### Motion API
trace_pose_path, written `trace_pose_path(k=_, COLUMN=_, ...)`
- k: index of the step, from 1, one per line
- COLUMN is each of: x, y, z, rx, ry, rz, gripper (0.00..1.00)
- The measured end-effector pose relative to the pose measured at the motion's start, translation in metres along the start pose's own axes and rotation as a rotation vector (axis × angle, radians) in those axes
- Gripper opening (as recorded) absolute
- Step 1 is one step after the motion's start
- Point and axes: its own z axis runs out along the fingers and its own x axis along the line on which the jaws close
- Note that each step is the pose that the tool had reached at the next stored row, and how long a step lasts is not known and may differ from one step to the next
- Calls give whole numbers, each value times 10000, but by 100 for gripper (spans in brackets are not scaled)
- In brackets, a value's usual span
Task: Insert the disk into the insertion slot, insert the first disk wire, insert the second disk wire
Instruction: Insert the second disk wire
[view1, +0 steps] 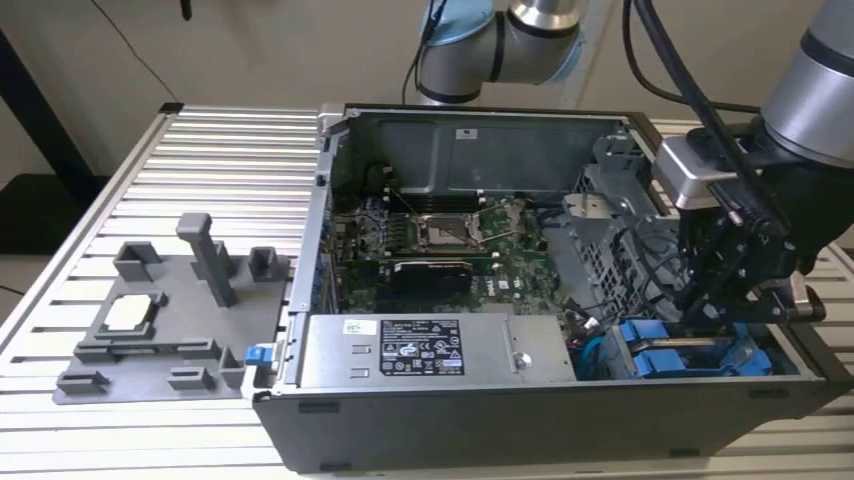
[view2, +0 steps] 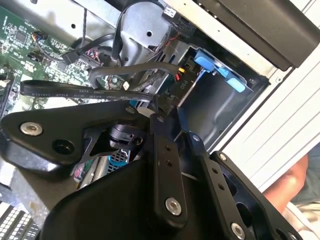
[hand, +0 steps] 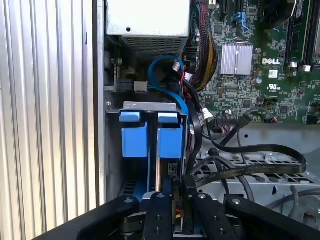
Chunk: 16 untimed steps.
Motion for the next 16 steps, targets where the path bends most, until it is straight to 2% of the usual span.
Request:
trace_pose_path(k=13, x=-1, y=13, z=-2, rx=0, ry=10, rz=-3, gripper=24)
trace_pose_path(k=15, x=-2, y=32, z=-4, rx=0, ry=10, rz=0, gripper=15)
trace_pose_path(k=16, x=-2, y=46, z=-6, rx=1, ry=10, rz=0, gripper=15)
